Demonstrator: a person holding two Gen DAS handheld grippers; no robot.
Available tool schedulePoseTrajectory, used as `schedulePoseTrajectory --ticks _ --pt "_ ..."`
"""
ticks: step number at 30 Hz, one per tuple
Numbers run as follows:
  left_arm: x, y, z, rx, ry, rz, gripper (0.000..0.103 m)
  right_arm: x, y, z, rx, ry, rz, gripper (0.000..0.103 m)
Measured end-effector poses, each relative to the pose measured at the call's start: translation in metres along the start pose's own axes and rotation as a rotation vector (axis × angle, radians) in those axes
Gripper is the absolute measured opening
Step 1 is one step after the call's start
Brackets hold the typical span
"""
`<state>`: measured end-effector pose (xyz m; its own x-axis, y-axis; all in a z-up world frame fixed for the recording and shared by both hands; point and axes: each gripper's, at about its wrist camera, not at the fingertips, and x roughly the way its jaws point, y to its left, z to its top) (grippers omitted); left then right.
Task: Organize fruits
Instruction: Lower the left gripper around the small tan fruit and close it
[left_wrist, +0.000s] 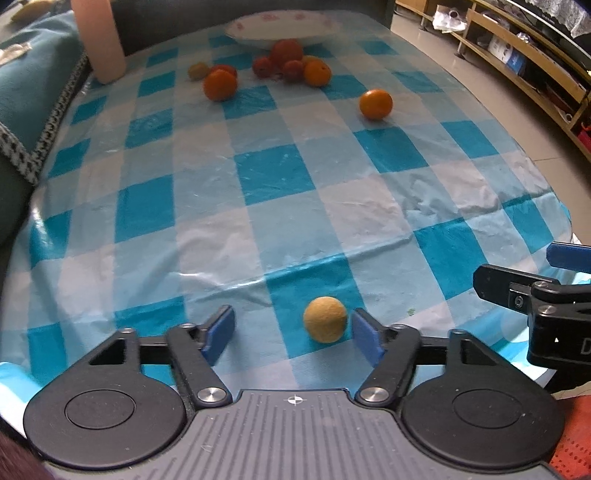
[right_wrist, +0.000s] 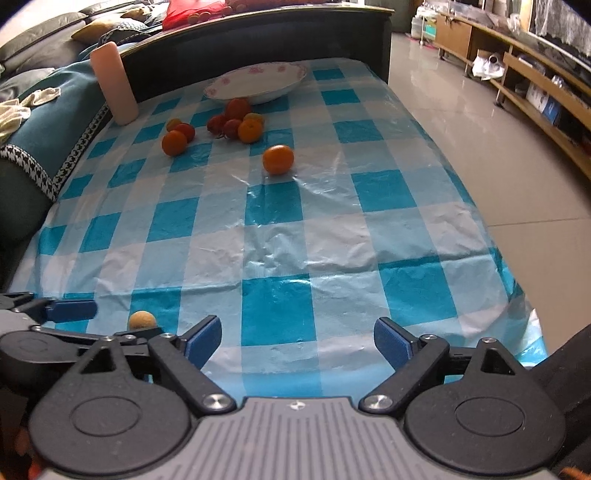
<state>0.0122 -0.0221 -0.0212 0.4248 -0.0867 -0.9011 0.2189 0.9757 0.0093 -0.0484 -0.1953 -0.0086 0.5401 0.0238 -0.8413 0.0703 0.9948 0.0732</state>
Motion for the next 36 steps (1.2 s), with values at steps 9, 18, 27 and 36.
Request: schedulePoseTrajectory --ticks 9,18,27,36 --pt "-0.001 -0.008 0.0 0.031 -0.019 -0.012 0.062 0.003 -0.005 0.005 0.03 0.005 0.051 0.1" --pt "-0.002 -0.017 0.001 0.066 -0.014 -0.033 0.049 0.001 -0.01 0.007 0.055 -0.003 0.089 0.09" --pt "0.005 -0.032 0.0 0.143 0.024 -0.053 0.081 0.0 -0.011 0.009 0.067 -0.004 0.12 0.09" --pt "0.0 -0.024 0.002 0.094 0.015 -0.039 0.061 -0.001 -0.013 0.009 0.08 -0.01 0.138 0.09"
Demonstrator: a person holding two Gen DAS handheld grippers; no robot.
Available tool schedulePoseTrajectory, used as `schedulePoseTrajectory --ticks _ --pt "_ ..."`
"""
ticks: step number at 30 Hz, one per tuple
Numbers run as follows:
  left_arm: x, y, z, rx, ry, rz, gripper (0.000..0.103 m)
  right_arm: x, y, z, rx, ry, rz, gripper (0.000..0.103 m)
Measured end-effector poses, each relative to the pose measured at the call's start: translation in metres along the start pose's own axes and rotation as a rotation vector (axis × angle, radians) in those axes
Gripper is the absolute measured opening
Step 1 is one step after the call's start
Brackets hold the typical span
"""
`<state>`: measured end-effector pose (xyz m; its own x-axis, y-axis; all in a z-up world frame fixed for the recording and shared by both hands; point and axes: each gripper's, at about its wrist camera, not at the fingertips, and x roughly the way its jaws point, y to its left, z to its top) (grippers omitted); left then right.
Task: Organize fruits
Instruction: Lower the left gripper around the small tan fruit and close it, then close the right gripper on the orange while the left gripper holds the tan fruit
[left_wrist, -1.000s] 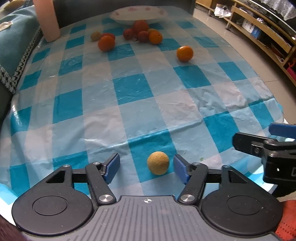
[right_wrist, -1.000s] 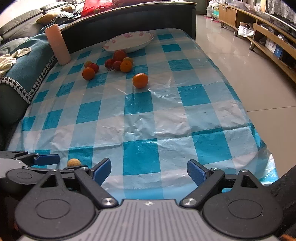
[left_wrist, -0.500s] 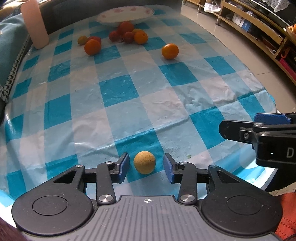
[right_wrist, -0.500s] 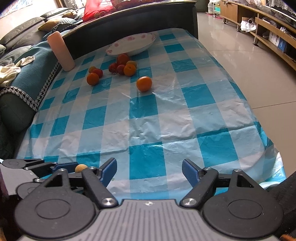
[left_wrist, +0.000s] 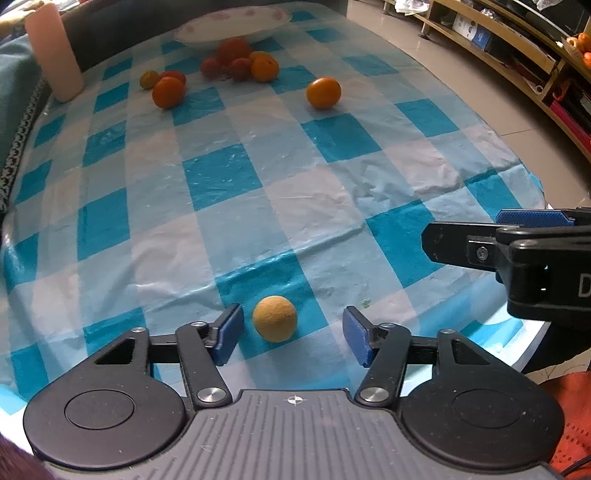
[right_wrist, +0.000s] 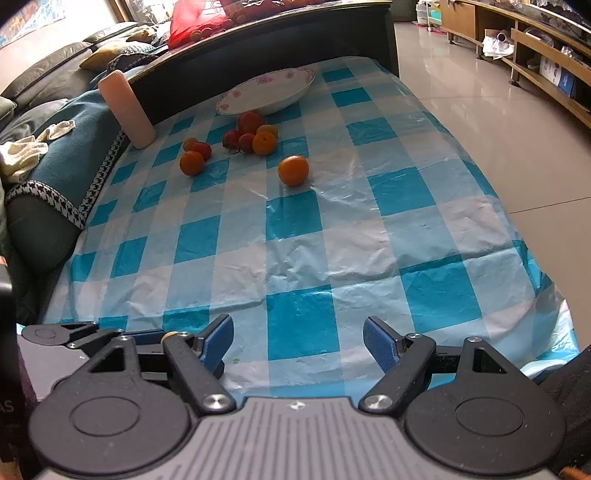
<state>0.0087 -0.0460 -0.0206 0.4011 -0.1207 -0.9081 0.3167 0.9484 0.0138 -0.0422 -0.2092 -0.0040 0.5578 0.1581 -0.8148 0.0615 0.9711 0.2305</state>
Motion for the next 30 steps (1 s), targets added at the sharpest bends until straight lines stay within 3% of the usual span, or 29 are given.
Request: schedulePoseTrajectory --ticks 1,3,5,21,30 --pt "-0.001 0.001 0.0 -0.007 -0.001 0.007 0.058 0.0 0.0 0.0 0.001 -0.002 0.003 0.09" --pt "-0.003 0.005 0.002 -0.024 -0.002 0.015 0.039 -0.001 0.0 0.0 0.004 -0.007 0.007 0.09" --pt "-0.005 0.006 0.002 -0.022 -0.002 0.015 0.035 -0.002 -0.001 0.001 0.009 -0.009 0.012 0.09" --pt "-0.004 0.008 0.007 -0.005 -0.017 -0.016 0.032 0.005 0.009 0.009 -0.048 0.011 -0.001 0.083" --pt "0.006 0.023 0.04 -0.048 -0.059 -0.046 0.032 0.03 0.019 0.047 -0.124 -0.005 -0.082 0.083"
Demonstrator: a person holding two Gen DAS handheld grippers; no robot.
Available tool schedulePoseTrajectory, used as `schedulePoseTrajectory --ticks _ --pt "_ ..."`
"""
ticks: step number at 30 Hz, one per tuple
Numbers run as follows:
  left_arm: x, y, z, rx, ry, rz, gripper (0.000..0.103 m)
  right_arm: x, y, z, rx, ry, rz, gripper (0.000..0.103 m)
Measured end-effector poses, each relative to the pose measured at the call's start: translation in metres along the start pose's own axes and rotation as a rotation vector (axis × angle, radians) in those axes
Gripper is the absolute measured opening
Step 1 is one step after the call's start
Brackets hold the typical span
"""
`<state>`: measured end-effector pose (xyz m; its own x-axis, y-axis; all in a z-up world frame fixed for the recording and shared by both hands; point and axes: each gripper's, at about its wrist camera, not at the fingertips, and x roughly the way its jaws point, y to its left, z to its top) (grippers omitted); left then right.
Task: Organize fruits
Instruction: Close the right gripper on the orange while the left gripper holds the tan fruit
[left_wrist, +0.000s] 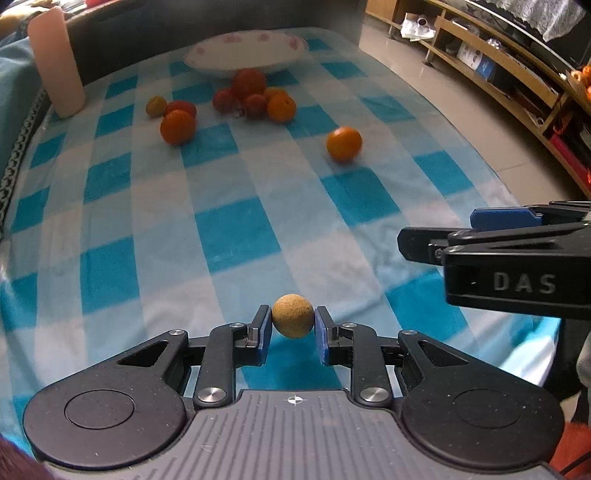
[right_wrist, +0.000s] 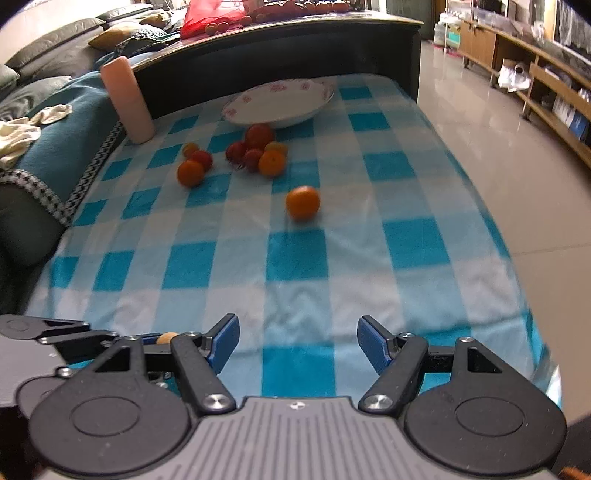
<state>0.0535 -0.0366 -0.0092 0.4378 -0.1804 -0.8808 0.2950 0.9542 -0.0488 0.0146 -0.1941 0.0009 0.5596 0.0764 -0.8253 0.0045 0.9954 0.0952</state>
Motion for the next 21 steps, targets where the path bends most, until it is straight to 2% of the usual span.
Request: schedulePoseTrajectory --ticks 6,11,21 --pt "0.016 0.014 0.021 -0.032 0.011 0.003 0.032 0.027 0.003 0.02 -0.021 0.049 -0.009 0.083" --pt "0.028 0.021 0.041 -0.043 0.019 -0.005 0.032 0.043 0.005 0.043 -0.054 0.055 -0.021 0.083" --pt "0.045 0.022 0.076 -0.027 0.036 -0.04 0.032 0.071 -0.004 0.079 -0.057 0.095 -0.025 0.083"
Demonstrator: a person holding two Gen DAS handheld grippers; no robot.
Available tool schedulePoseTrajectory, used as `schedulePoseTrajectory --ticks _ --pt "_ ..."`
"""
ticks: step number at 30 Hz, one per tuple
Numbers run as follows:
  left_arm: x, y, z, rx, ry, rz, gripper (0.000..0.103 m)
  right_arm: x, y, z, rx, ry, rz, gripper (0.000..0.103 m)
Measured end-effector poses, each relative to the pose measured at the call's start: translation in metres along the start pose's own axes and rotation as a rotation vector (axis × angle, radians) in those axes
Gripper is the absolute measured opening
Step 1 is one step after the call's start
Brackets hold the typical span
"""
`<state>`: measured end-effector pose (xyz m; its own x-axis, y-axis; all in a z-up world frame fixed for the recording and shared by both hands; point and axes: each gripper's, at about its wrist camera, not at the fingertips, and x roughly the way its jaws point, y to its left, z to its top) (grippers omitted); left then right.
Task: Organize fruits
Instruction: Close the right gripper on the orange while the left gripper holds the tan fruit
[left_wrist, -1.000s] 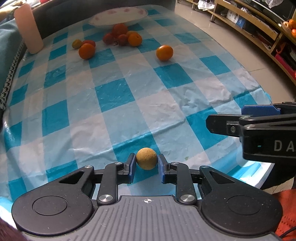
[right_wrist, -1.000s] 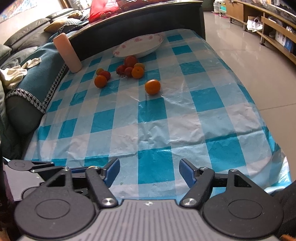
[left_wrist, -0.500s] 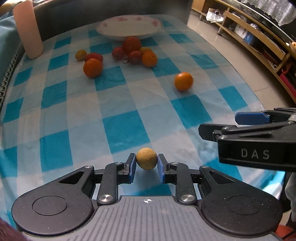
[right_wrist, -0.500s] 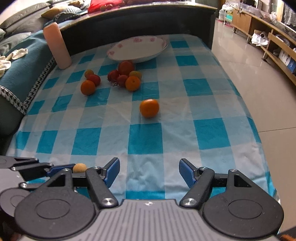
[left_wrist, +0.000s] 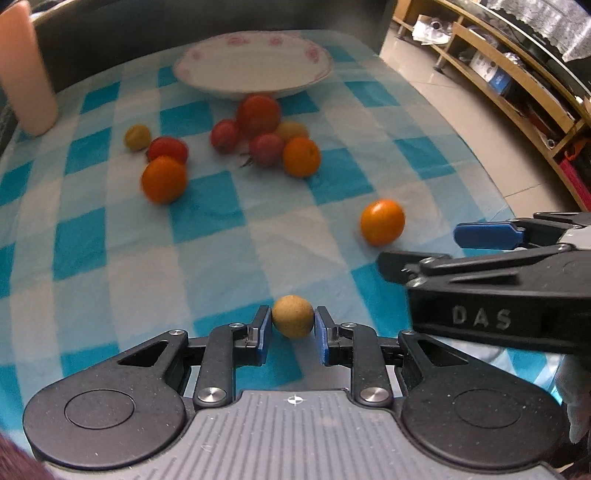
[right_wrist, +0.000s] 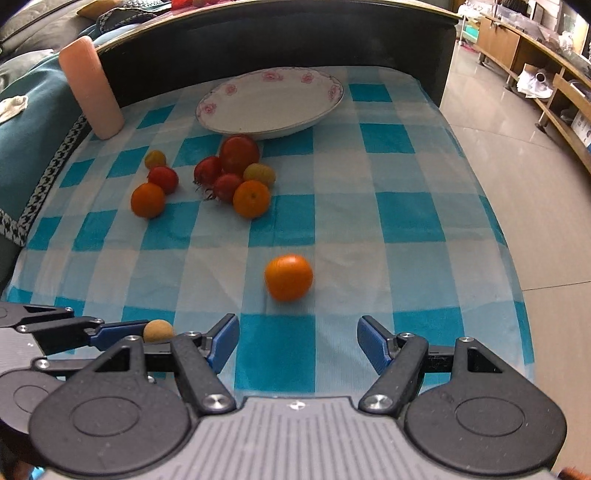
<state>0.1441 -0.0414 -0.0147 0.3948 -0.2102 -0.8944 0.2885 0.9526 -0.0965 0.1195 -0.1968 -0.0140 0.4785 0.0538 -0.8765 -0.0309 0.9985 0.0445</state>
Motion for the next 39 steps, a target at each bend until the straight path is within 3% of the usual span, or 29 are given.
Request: schedulePoseTrajectory --ticks 12,16,28,35,39 --pt "0.009 0.004 0.012 0.01 -0.006 -0.043 0.033 0.027 -0.002 0.02 -0.021 0.038 0.002 0.083" --pt "0.009 0.008 0.01 0.002 -0.018 -0.063 0.034 0.032 -0.001 0.018 -0.036 0.052 -0.011 0.067" --pt "0.008 -0.003 0.008 0.036 -0.042 -0.009 0.032 0.027 -0.002 0.016 -0.061 0.039 0.019 0.038" --pt "0.003 -0.002 0.019 0.052 -0.022 0.032 0.032 0.025 -0.011 0.016 -0.035 0.034 0.047 0.037" --pt "0.001 0.005 0.027 0.067 -0.036 0.026 0.032 0.02 -0.019 0.014 -0.006 0.023 0.059 0.029"
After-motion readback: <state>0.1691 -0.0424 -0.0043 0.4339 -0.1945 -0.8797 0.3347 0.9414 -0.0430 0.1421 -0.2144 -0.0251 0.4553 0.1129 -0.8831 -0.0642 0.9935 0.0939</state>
